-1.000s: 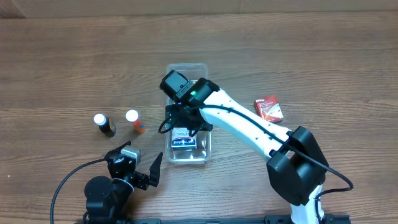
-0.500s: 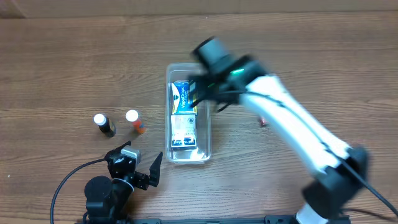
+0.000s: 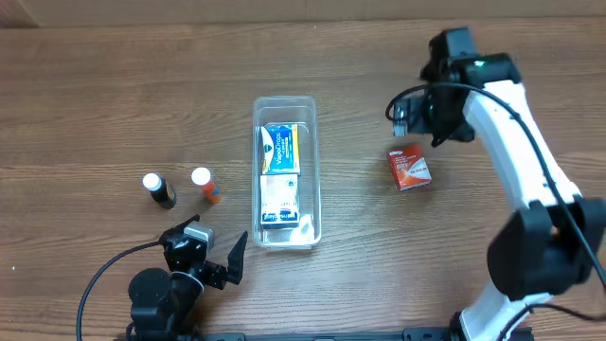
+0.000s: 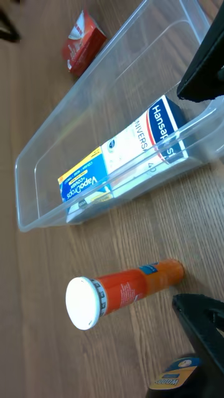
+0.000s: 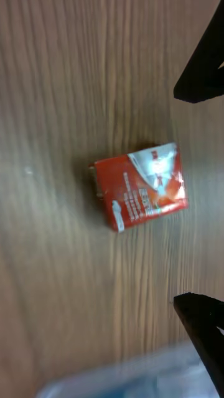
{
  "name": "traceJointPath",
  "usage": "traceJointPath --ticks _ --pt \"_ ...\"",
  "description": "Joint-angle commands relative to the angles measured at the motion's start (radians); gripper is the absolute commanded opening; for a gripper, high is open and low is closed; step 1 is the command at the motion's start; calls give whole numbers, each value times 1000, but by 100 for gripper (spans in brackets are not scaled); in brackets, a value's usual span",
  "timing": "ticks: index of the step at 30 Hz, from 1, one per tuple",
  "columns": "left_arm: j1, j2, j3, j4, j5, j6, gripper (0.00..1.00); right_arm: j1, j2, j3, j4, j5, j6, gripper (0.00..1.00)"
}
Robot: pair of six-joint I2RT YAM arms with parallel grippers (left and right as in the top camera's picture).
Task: Pack container
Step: 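Move the right gripper to the red box and grasp it, then carry the red box into the container's far end and release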
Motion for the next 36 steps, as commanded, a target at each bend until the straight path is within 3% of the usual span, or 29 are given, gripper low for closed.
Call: traceJointPath --ticks 1,10,20,22,30,36 --pt "-6 -8 -2 0 7 -3 100 4 48 -68 37 -7 -79 100" --pt "-6 -8 -2 0 7 -3 100 4 171 -173 119 13 -97 100" --pt "-6 -8 -2 0 7 -3 100 4 193 -175 143 12 67 69" --pt "-6 -8 -2 0 7 -3 100 4 190 -169 118 11 108 67" --pt "-6 -8 -2 0 7 -3 100 55 75 16 -123 -81 125 61" --pt "-6 -8 -2 0 7 -3 100 239 -64 148 -120 -85 240 62"
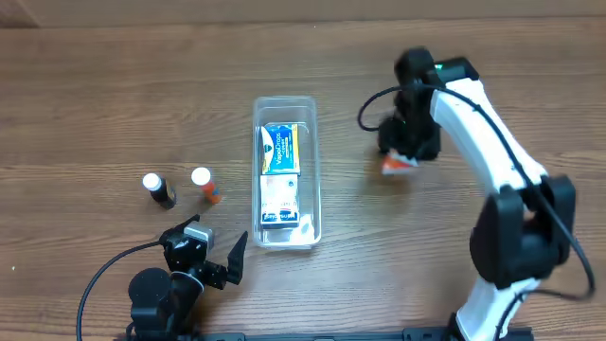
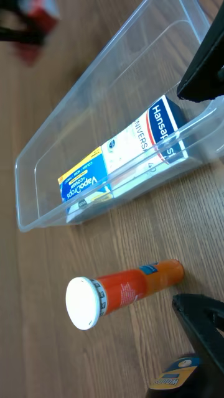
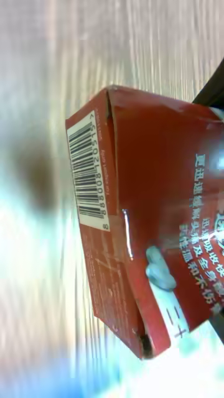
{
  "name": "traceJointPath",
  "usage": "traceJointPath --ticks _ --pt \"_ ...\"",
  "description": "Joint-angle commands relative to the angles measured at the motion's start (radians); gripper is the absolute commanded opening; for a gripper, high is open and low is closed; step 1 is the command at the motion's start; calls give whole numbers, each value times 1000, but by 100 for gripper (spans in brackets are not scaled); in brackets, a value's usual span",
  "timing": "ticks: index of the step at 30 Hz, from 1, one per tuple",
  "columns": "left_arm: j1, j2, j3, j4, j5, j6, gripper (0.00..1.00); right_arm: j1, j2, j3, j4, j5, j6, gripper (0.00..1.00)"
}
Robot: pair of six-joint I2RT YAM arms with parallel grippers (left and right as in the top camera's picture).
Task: Pack container
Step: 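Carry the red box into the container's far end and release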
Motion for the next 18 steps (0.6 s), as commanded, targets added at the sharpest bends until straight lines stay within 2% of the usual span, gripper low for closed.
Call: traceJointPath --ticks 1,4,9,14,18 --pt "-6 -8 -2 0 7 -3 100 161 -132 98 50 -35 97 63" --pt "-6 -8 -2 0 7 -3 100 284 -135 99 175 -31 141 67" --pt "-6 -8 -2 0 8 -3 100 419 -72 96 337 19 231 68" --pt "-6 -8 -2 0 7 -3 100 452 32 96 396 56 322 68" --pt "-6 -8 -2 0 7 -3 100 445 90 96 448 55 323 68"
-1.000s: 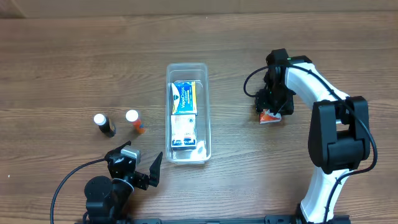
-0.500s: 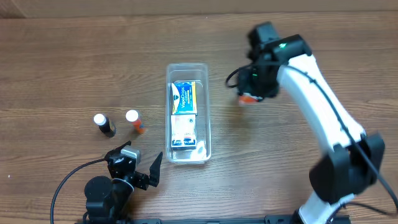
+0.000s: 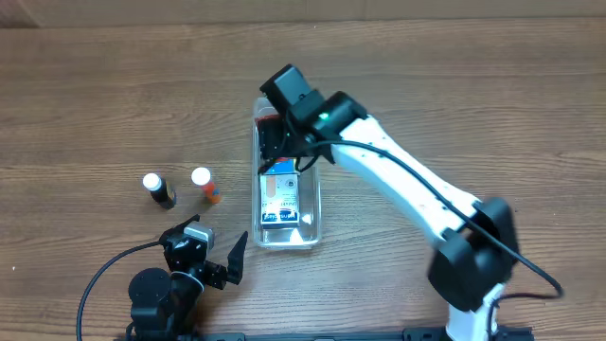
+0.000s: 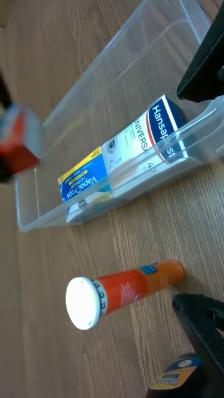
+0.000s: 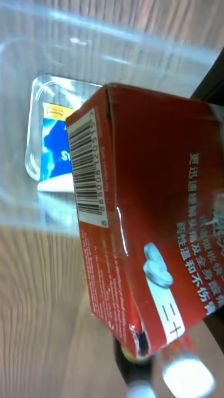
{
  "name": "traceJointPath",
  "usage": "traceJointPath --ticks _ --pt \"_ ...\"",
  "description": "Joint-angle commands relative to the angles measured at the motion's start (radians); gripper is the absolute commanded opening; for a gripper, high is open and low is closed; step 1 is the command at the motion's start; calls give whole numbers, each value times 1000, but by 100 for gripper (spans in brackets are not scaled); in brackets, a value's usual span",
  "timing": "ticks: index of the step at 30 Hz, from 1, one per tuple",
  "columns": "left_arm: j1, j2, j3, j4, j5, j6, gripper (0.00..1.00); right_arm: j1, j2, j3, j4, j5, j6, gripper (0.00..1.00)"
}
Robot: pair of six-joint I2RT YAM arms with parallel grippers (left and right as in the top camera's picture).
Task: Pack container
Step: 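Carry the red box into the container's far end and release, then raise the right gripper away to the upper right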
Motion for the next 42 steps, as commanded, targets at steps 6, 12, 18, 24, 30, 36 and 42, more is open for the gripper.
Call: traceJointPath --ticks 6,12,18,24,30,36,42 --pt "-6 -8 -2 0 7 -3 100 -13 75 3 82 3 44 73" --pt "-6 -8 -2 0 7 -3 100 -13 74 4 93 16 -5 85" --pt "-6 -8 -2 0 7 -3 100 -13 24 62 19 22 -74 85" --pt "-6 -8 -2 0 7 -3 100 -101 -136 192 -128 74 -92 93" --pt "-6 -8 -2 0 7 -3 100 -385 -293 243 -253 63 -92 100" --pt "-6 -8 -2 0 7 -3 100 -747 -356 243 -364 -129 -142 100" --pt "-6 -8 -2 23 11 -3 100 -911 -355 241 -442 -171 -140 100"
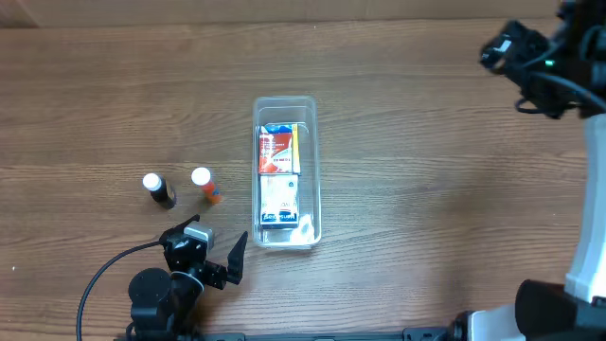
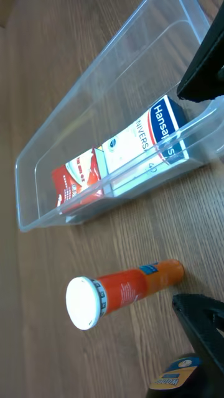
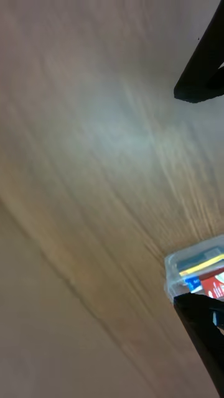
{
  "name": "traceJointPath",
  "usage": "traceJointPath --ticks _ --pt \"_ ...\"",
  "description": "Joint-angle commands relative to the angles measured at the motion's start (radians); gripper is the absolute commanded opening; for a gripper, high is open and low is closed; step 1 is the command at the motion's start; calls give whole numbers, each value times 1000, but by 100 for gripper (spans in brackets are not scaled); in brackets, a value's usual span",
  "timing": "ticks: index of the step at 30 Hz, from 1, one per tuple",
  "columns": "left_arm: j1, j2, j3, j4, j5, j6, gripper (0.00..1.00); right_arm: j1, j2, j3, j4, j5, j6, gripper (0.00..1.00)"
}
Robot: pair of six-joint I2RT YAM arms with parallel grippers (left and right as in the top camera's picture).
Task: Pack container
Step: 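Raise the right gripper away to the upper right, then reach the left gripper to the dark bottle and grasp it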
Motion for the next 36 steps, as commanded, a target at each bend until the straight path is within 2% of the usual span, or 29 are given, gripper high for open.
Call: traceJointPath --ticks 1,5,9,11,16,20,23,28,32,36 --pt "-6 -8 -2 20 11 -4 100 -65 -2 1 -20 -64 -20 100" --pt "-6 -8 -1 65 -67 -10 100 -92 -2 1 -19 -64 -20 100" --pt "-6 -7 77 171 -159 -181 100 -92 -2 1 -19 -64 -20 100" --pt "-6 0 123 208 -229 -225 100 -92 -2 1 -19 -64 -20 100" --pt "-6 117 302 183 -364 -226 100 -92 -2 1 -19 -64 -20 100" --pt "-5 362 540 37 -421 -232 100 -92 -2 1 -19 -64 -20 100" --pt "11 623 783 -138 -452 -227 100 -92 -2 1 -19 -64 -20 100" --pt "66 1041 1241 -423 -290 -227 100 -92 -2 1 -19 -64 -20 100" --pt "67 1287 1523 -661 -307 -187 100 -92 -2 1 -19 -64 -20 100" --pt "72 1421 1595 -778 -349 -195 100 -92 -2 1 -19 -64 -20 100"
